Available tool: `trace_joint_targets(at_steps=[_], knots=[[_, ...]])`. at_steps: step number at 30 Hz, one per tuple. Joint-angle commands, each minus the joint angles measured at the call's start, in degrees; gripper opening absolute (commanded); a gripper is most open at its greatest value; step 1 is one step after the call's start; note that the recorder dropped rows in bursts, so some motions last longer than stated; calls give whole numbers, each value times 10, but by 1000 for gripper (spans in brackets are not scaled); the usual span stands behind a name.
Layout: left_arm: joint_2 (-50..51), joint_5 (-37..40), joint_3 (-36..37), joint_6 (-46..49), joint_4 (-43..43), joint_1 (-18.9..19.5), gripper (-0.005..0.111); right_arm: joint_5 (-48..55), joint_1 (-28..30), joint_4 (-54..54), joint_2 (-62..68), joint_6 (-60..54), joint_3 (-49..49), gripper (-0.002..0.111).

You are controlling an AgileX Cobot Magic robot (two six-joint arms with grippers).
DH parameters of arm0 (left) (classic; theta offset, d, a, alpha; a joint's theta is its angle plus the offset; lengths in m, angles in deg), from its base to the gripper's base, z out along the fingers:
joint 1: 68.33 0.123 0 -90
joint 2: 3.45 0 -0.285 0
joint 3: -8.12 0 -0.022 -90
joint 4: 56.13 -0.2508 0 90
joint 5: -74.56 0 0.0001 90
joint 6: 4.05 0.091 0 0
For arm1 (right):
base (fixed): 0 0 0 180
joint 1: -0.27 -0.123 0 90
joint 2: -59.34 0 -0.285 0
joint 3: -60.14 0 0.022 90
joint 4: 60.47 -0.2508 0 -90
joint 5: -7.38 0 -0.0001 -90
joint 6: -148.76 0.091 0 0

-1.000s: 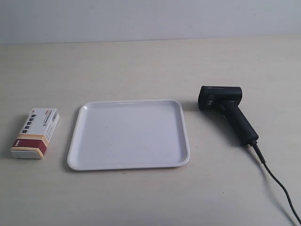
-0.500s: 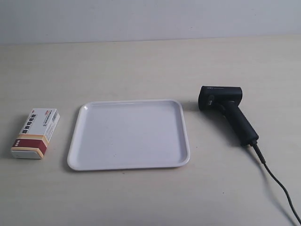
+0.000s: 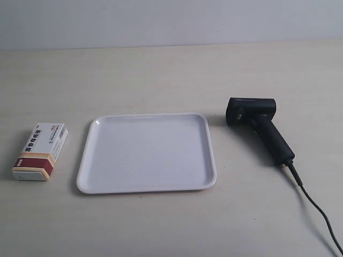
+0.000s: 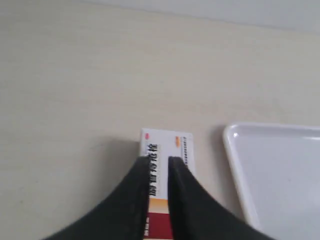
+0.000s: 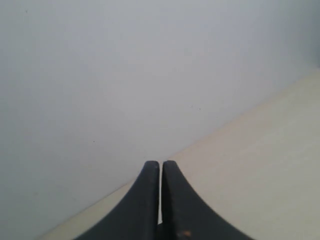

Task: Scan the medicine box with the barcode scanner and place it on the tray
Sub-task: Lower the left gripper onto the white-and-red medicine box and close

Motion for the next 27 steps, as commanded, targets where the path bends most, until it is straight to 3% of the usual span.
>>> trace_joint_targets(at_steps=[1, 4, 6, 9, 16, 27], knots=[[96, -32, -41, -40, -70, -6, 57, -13, 3, -1, -4, 2, 2, 3], [152, -98, -48, -39, -127, -6, 91, -6, 3, -2, -4, 2, 2, 3], [182, -151, -52, -39, -173, -6, 105, 13, 3, -1, 0, -3, 2, 3], [226, -190, -68, -35, -197, -6, 105, 19, 3, -1, 14, -18, 2, 3], [313, -136, -110, -3, -181, -6, 105, 17, -1, -1, 52, -40, 2, 3], [411, -94, -160, 63, -141, -6, 105, -12, -79, -1, 156, -62, -37, 3]])
